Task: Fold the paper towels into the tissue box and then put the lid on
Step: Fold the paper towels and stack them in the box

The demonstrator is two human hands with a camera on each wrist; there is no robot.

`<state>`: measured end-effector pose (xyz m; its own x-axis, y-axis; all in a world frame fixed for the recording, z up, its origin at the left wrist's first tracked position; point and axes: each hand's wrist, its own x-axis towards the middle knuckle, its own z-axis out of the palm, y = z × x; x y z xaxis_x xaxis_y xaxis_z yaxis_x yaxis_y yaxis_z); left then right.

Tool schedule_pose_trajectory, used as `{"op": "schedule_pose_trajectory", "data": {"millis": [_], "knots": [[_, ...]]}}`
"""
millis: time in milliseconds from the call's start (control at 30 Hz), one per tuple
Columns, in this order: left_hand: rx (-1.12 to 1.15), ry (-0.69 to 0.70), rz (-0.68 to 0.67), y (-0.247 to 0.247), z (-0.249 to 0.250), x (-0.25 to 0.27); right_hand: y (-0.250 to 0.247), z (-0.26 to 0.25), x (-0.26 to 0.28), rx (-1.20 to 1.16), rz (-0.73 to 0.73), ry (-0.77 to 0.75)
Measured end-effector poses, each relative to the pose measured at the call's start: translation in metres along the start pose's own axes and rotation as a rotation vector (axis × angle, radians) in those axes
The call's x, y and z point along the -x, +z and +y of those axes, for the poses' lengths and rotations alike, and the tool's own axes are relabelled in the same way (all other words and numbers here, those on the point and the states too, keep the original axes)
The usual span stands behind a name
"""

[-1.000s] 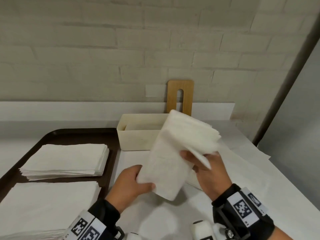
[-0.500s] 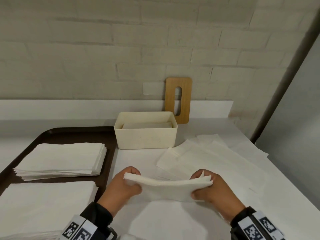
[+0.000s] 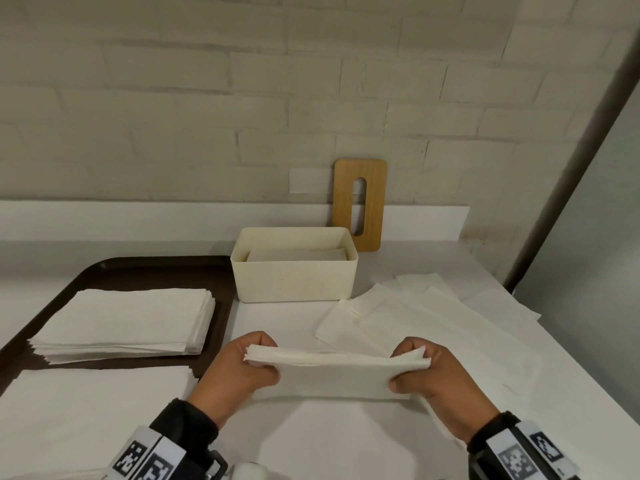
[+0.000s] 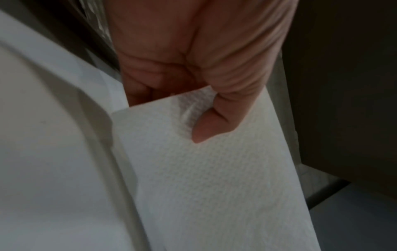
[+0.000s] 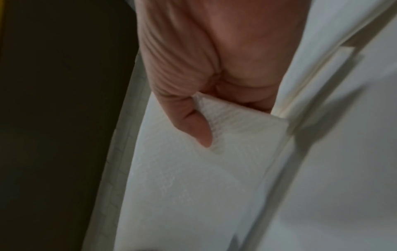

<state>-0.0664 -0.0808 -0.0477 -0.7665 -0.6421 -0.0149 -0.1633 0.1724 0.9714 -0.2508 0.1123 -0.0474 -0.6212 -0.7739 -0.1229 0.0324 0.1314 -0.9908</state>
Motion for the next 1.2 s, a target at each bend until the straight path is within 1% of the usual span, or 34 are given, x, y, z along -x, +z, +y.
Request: {"op": "schedule_pose_trajectory", "data": {"millis": [100,167,233,333,400,467,600,667,733,800,833,867,933,1000,1067,1133,1200], "knots": [[-0.050,-0.017,0.031,-0.001,-0.003,-0.002,-0.002,-0.001,-0.002,0.009,-0.013,-0.018],[-0.076,-0.051,0.016,0.000,-0.005,-0.001,-0.001,0.004,-0.002,0.035,-0.041,0.030],[-0.078,-0.054,0.024,0.001,-0.004,0.001,0.001,0.008,-0.002,0.031,-0.054,0.063],[-0.099,-0.011,0.064,-0.002,0.003,0.000,-0.001,0.001,-0.001,0.017,-0.045,-0.012],[-0.109,-0.003,0.064,-0.004,0.006,0.001,-0.002,-0.003,-0.001,0.017,-0.052,-0.025],[-0.132,-0.034,0.033,-0.004,0.003,0.001,-0.003,0.001,-0.002,0.059,-0.053,0.016],[-0.180,-0.114,-0.015,-0.002,-0.005,0.007,-0.006,0.006,0.001,0.218,-0.074,0.092],[-0.215,-0.119,-0.030,-0.004,-0.004,0.008,-0.010,-0.001,0.002,0.282,-0.084,0.107],[-0.257,-0.127,-0.049,-0.009,0.001,0.007,-0.016,-0.012,0.002,0.343,-0.125,0.110],[-0.268,-0.133,-0.058,-0.016,0.015,0.005,-0.021,-0.026,0.000,0.348,-0.148,0.098],[-0.237,-0.127,-0.049,-0.020,0.024,0.001,-0.023,-0.035,-0.001,0.322,-0.148,0.086],[-0.193,-0.109,-0.018,-0.023,0.035,-0.002,-0.024,-0.046,-0.003,0.294,-0.143,0.066],[-0.144,-0.033,0.127,-0.030,0.060,-0.014,-0.028,-0.070,-0.012,0.243,-0.106,-0.011],[-0.083,0.069,0.260,-0.037,0.085,-0.030,-0.029,-0.097,-0.025,0.198,-0.014,-0.105],[-0.040,0.161,0.325,-0.043,0.108,-0.049,-0.028,-0.123,-0.045,0.156,0.100,-0.205],[-0.089,0.245,0.395,-0.050,0.125,-0.073,-0.025,-0.146,-0.071,0.170,0.193,-0.308],[-0.204,0.287,0.471,-0.056,0.134,-0.098,-0.019,-0.162,-0.100,0.215,0.246,-0.408]]}}
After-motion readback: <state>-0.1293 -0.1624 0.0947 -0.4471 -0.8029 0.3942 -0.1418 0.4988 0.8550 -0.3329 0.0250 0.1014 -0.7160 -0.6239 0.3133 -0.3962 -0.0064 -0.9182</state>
